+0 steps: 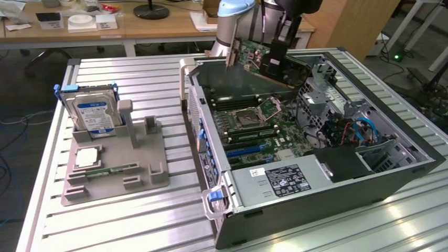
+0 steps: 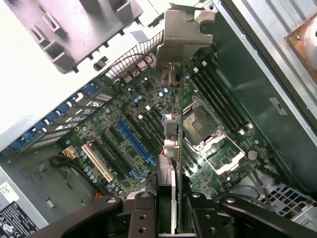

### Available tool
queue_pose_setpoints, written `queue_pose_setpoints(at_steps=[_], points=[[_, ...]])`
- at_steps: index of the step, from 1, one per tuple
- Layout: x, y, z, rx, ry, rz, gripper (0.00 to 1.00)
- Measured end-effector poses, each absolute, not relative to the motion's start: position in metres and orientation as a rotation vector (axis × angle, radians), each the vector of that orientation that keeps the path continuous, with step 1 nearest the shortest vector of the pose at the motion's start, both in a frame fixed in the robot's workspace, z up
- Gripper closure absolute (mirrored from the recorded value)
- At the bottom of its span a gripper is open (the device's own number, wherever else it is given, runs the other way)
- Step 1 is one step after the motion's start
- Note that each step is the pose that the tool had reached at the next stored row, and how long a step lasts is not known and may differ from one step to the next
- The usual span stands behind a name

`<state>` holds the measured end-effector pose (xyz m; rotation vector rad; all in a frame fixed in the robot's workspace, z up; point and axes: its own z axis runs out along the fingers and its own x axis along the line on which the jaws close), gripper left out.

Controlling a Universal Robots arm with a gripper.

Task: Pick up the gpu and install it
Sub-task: 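Insert the gpu into the slot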

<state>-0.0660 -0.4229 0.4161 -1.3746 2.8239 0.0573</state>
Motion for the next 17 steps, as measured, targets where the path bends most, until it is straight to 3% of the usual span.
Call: queue_pose_setpoints(at_steps=[17], points=[[-0.0660,-0.4229,0.4147,-1.715,2.637,0.057,0.73]])
